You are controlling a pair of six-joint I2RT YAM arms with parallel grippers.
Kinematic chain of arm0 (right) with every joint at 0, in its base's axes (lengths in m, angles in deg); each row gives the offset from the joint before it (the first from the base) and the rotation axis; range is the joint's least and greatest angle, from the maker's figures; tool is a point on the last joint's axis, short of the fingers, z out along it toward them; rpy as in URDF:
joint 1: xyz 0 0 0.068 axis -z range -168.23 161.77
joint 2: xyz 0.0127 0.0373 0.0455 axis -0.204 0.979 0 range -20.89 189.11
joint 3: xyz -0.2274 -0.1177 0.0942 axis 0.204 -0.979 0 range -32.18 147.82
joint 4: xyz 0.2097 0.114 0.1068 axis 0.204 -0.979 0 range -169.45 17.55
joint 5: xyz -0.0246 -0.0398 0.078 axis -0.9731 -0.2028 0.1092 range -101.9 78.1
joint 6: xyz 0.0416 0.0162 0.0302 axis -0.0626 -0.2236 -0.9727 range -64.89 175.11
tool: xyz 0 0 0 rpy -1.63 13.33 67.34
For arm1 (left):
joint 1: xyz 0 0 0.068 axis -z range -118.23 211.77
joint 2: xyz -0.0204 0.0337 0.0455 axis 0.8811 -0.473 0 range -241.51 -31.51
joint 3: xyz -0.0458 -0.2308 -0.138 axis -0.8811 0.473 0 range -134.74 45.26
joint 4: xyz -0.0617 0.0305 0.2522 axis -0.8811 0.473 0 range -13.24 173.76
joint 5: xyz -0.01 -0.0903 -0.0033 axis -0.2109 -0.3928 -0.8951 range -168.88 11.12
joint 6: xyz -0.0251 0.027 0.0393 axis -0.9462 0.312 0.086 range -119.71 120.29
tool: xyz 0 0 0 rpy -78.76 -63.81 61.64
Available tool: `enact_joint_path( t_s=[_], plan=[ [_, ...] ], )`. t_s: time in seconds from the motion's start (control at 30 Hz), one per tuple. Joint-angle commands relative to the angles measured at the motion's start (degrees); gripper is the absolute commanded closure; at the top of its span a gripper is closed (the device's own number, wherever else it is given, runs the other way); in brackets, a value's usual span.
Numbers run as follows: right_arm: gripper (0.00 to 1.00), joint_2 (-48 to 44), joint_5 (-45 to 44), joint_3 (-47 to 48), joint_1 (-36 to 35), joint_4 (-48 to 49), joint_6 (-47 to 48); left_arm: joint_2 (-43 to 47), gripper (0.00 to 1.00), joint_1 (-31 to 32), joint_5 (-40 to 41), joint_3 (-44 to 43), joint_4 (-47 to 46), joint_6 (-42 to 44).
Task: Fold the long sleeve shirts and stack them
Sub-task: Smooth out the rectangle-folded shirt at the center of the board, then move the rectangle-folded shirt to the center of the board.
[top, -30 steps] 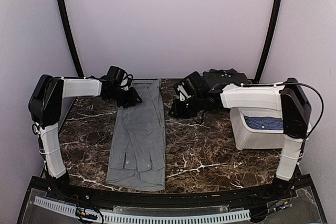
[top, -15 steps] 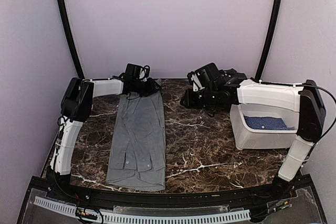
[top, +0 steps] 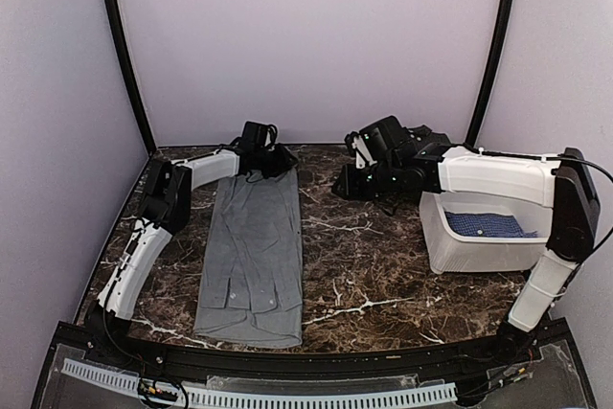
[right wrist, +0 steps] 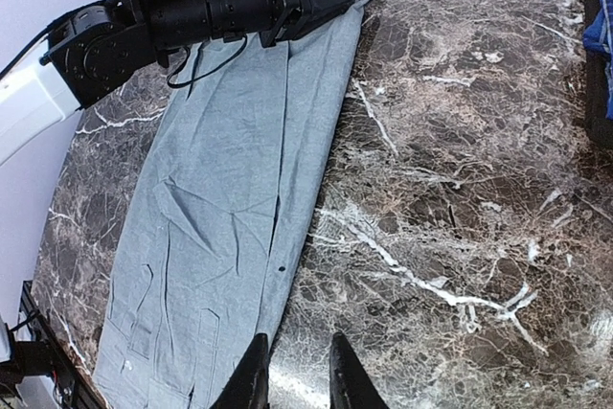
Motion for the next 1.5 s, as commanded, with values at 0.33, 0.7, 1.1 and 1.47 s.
enact_joint_path(
  t_s=[0.33,0.7,1.1,1.47],
  plan=[
    [0.72,-2.12,0.42,0.05,0.08,0.1,1.21,8.37,0.66,0.49,-5.67,-3.33,-0.92,3.39],
    [0.63,-3.02,4.16,-1.57,-1.85,2.87,0.73,30.27,0.63,0.71,-4.6,15.61,1.85,8.39],
    [0.69,8.28,12.37,2.36,-7.85,12.24,-3.45,53.55,0.67,-3.22,-0.64,60.06,-3.51,9.06],
    [0.78,24.77,14.71,10.98,-10.48,17.81,-7.02,51.61,0.68,-5.94,4.04,68.09,-1.04,11.88]
  ],
)
